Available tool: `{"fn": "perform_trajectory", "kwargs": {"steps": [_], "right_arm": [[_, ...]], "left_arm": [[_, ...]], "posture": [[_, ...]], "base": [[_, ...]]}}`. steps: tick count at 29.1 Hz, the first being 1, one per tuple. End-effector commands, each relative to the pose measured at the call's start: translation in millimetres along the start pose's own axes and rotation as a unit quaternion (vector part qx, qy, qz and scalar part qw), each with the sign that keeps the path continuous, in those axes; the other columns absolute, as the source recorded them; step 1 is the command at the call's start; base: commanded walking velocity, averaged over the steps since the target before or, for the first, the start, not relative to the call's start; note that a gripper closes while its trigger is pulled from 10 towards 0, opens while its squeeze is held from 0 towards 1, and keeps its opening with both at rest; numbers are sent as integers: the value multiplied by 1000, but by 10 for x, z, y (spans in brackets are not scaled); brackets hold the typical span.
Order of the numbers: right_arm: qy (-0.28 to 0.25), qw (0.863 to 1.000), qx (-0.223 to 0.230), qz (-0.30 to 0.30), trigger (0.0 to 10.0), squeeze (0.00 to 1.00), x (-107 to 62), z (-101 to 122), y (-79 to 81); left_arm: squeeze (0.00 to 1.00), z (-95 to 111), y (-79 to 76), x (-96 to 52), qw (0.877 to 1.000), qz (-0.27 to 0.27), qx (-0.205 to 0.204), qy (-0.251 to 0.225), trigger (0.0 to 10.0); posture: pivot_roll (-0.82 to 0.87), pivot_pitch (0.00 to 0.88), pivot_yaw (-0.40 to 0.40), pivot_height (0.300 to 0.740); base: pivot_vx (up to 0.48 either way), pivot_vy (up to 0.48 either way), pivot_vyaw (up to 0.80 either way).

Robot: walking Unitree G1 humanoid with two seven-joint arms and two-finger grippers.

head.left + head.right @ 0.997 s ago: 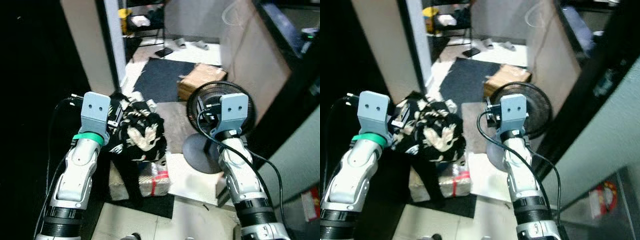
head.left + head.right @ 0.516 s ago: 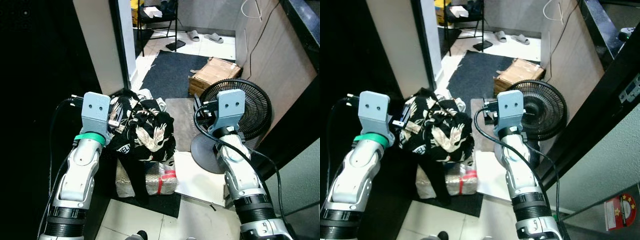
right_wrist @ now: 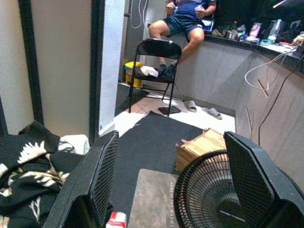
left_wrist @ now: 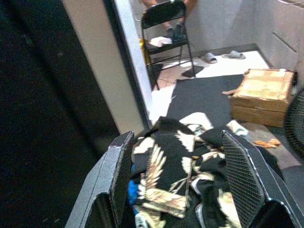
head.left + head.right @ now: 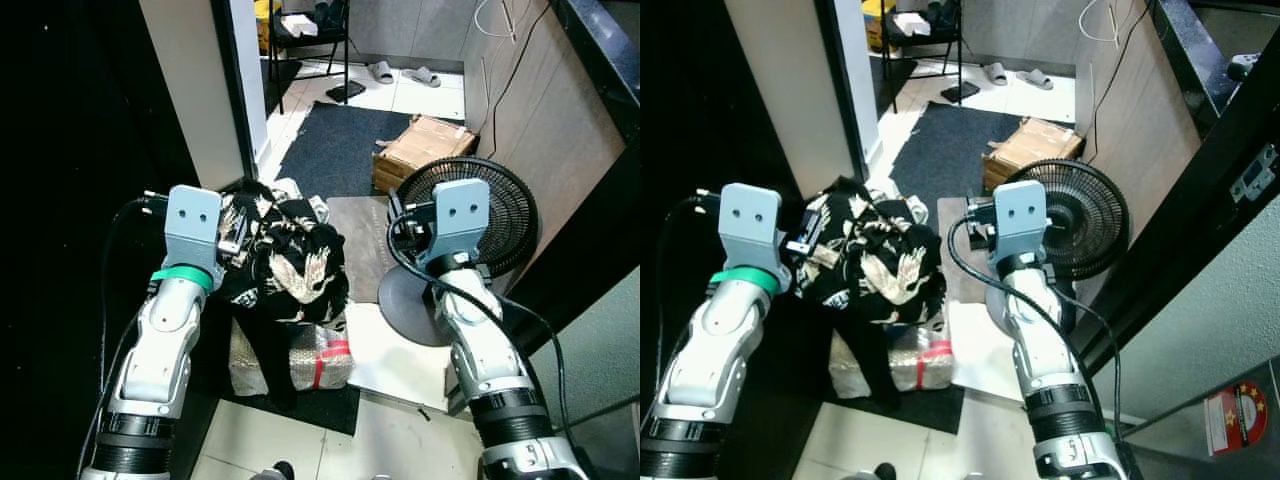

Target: Clothes washing

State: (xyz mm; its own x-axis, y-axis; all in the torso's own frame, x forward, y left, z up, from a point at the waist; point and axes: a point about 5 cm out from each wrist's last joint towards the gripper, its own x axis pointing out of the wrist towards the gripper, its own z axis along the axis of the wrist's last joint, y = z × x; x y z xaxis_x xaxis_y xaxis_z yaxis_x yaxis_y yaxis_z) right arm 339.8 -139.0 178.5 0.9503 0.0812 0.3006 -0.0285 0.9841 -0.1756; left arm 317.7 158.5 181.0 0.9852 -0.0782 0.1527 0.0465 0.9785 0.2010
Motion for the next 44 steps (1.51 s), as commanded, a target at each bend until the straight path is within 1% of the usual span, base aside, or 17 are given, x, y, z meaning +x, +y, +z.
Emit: {"fn": "perform_trajectory", "kwargs": {"steps": [1, 5, 9, 10, 11, 15, 22, 26, 27, 30, 37, 40, 44], "right_arm": [[11, 1000, 3, 4, 10000, 0, -2, -37, 37], [12, 1000, 6, 3, 10000, 0, -2, -38, 33], [13, 1000, 11, 1, 10000, 0, -1, -40, 25], [13, 1000, 11, 1, 10000, 0, -1, -40, 25], [9, 1000, 20, 0, 10000, 0, 0, -31, 26], [8, 1000, 20, 1, 10000, 0, 3, -25, 33], [7, 1000, 10, 3, 10000, 0, 1, -23, 41], [9, 1000, 6, 2, 10000, 0, 4, -29, 40], [11, 1000, 15, 1, 10000, 0, 5, -34, 39], [11, 1000, 22, 0, 10000, 0, 4, -36, 35], [14, 1000, 23, 0, 10000, 0, 3, -47, 23], [21, 999, 28, -1, 10000, 0, 0, -64, 20], [20, 1000, 24, -3, 10000, 0, -1, -64, 10]], "left_arm": [[0, -49, 7, -12, 1000, 3, 5, 12, 10000], [0, -50, 6, -12, 1000, 3, 5, 12, 10000], [0, -45, -3, -12, 1000, 2, -6, 11, 10000], [0, -45, -3, -12, 1000, 2, -6, 11, 10000], [0, -55, -2, -6, 1000, 4, 2, 15, 10000], [0, -35, 5, -2, 1000, 5, -3, 5, 10000], [0, -33, 9, 3, 1000, 8, 0, 6, 10000], [0, -32, 6, 6, 1000, 7, -1, 5, 10000], [0, -31, 4, 7, 1000, 6, -1, 5, 10000], [0, -30, -1, 8, 1000, 5, -2, 4, 10000], [0, -30, -6, 11, 1000, 4, -4, 4, 10000], [0, -46, -12, 10, 1000, 4, -8, 11, 10000], [0, -52, -17, 12, 1000, 3, -8, 13, 10000]], "posture": [[19, 7, 40, 740], [20, 9, 40, 740], [21, 11, 39, 740], [21, 11, 39, 740], [22, 12, 39, 740], [20, 13, 39, 740], [22, 13, 39, 740], [21, 13, 39, 740], [20, 14, 40, 740], [20, 13, 40, 740], [18, 15, 40, 740], [18, 15, 40, 740], [18, 15, 40, 740]], "base": [[0, 0, 631], [0, 0, 631], [0, 0, 483], [0, 0, 444], [0, 0, 0], [281, 0, 0], [426, 0, 0], [435, 0, 800], [439, 0, 0], [439, 0, 0], [437, 0, 0], [84, 0, -800], [0, 0, -800]]}}
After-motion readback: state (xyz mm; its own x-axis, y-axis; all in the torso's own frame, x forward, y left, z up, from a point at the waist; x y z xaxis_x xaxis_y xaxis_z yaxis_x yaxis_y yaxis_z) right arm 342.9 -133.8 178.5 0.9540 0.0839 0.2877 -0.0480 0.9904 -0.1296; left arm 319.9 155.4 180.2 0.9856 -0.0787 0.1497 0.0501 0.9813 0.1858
